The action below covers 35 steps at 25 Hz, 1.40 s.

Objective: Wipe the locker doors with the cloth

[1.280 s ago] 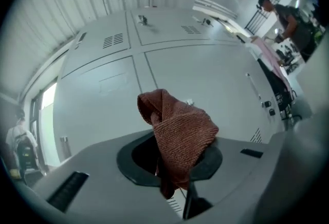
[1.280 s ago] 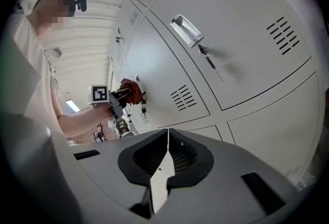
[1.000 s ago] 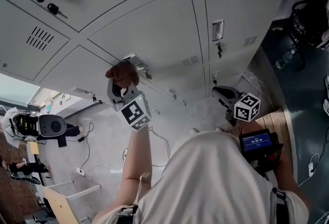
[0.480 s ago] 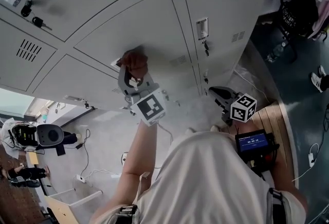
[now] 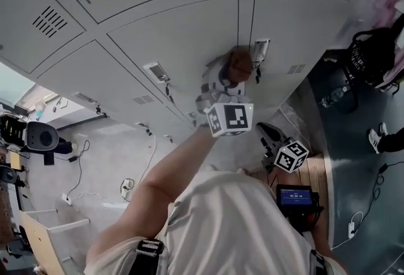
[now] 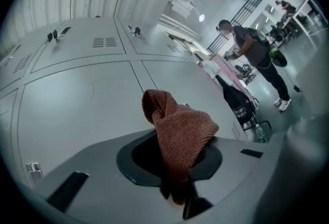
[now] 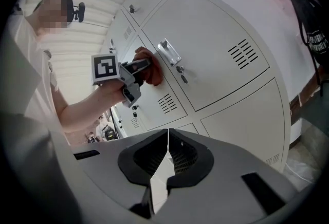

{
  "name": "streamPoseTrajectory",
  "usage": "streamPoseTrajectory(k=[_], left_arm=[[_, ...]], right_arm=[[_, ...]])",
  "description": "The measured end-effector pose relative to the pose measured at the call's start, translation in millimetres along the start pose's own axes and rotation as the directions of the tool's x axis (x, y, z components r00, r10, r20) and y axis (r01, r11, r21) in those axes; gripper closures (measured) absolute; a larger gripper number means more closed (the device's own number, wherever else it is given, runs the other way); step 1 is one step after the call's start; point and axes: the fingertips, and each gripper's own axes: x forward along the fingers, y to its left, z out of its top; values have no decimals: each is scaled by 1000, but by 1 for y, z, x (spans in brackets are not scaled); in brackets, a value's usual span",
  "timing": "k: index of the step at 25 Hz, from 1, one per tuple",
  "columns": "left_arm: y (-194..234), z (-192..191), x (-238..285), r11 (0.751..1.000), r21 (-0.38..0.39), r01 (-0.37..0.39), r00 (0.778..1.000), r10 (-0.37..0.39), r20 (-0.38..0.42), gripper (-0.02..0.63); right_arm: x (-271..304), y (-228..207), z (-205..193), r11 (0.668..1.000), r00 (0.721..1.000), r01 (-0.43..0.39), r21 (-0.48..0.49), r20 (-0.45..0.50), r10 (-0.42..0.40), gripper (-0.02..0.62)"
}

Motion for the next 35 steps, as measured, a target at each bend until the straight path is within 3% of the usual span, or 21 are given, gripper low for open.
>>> streamPoseTrajectory(k=[5, 10, 13, 16, 21, 23, 25, 28, 31, 35], left_arm=[[44, 41, -3, 990, -66, -123, 988, 129, 87, 532], [108, 27, -42, 965, -30, -260, 961, 262, 85, 532], [156, 6, -76, 925, 13, -380, 924, 379, 56, 532], [200, -23, -109, 878, 11, -478, 878, 478, -24, 532], [239, -53, -142, 817, 9, -577, 811, 574, -111, 532], [238, -50, -140, 820, -1, -573, 815, 569, -108, 532], [227, -37, -128, 835, 14, -550, 832, 549, -79, 532], [196, -8, -99, 874, 49, -483, 875, 484, -17, 532], [151, 14, -67, 917, 35, -397, 917, 395, 55, 532], [98, 33, -33, 956, 51, -289, 954, 283, 95, 532]], right_arm=[[-3, -4, 7, 1000, 1000, 9, -7, 5, -9, 577], [11, 4, 6, 999, 1000, -29, -16, -13, 28, 577], [22, 12, -2, 998, 997, -58, -17, -44, 57, 577], [34, 20, -8, 996, 994, -89, -19, -73, 87, 577], [51, 36, -12, 990, 986, -135, -38, -101, 130, 577], [53, 40, -11, 989, 985, -143, -48, -103, 138, 577], [52, 38, -8, 989, 986, -140, -52, -97, 135, 577], [44, 33, -4, 991, 990, -122, -51, -82, 118, 577], [32, 24, -2, 995, 994, -92, -42, -62, 90, 577], [15, 14, 0, 998, 998, -57, -28, -38, 56, 577]])
